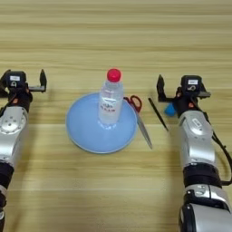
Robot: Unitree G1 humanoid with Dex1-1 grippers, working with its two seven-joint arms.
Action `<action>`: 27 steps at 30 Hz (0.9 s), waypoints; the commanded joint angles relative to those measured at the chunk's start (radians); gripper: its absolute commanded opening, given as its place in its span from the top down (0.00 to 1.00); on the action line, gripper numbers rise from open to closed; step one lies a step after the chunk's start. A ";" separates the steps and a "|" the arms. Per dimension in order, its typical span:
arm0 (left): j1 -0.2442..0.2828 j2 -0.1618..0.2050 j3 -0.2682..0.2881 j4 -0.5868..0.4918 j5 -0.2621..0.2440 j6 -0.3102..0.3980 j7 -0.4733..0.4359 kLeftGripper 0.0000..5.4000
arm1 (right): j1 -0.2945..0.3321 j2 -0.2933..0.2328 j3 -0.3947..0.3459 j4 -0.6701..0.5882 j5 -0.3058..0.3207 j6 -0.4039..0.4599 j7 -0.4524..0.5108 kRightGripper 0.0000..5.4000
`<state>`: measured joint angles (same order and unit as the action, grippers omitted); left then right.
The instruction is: Move the objects on the table
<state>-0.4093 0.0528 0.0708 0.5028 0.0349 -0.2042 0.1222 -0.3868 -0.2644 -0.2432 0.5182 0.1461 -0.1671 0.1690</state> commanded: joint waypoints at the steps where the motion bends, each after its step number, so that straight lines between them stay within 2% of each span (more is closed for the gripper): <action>1: 0.009 -0.015 -0.009 -0.080 -0.031 -0.048 -0.045 0.00 | -0.022 -0.001 0.010 0.010 -0.005 -0.010 0.002 0.00; 4: 0.033 -0.049 -0.040 -0.202 -0.064 -0.038 -0.090 0.00 | -0.022 0.000 0.016 0.011 -0.010 -0.012 -0.002 0.00; 8: 0.069 -0.088 -0.111 -0.352 -0.057 0.012 -0.122 0.00 | -0.024 -0.002 0.021 0.016 -0.014 -0.015 -0.007 0.00; 12: 0.088 -0.131 -0.242 -0.506 -0.036 0.096 -0.175 0.00 | -0.028 0.001 0.026 0.023 -0.016 -0.019 -0.013 0.00; 17: 0.076 -0.173 -0.325 -0.557 -0.025 0.158 -0.192 0.00 | -0.029 0.005 0.031 0.025 -0.020 -0.022 -0.021 0.00; 23: 0.060 -0.196 -0.395 -0.529 -0.031 0.192 -0.205 0.00 | -0.027 0.013 0.037 0.021 -0.024 -0.023 -0.029 0.00; 27: 0.060 -0.195 -0.427 -0.491 -0.036 0.189 -0.213 0.00 | -0.027 0.016 0.041 0.018 -0.025 -0.023 -0.034 0.00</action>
<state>-0.3600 -0.0890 -0.3422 -0.0180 -0.0038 -0.0262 -0.0835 -0.3999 -0.2562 -0.2059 0.5366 0.1252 -0.1856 0.1386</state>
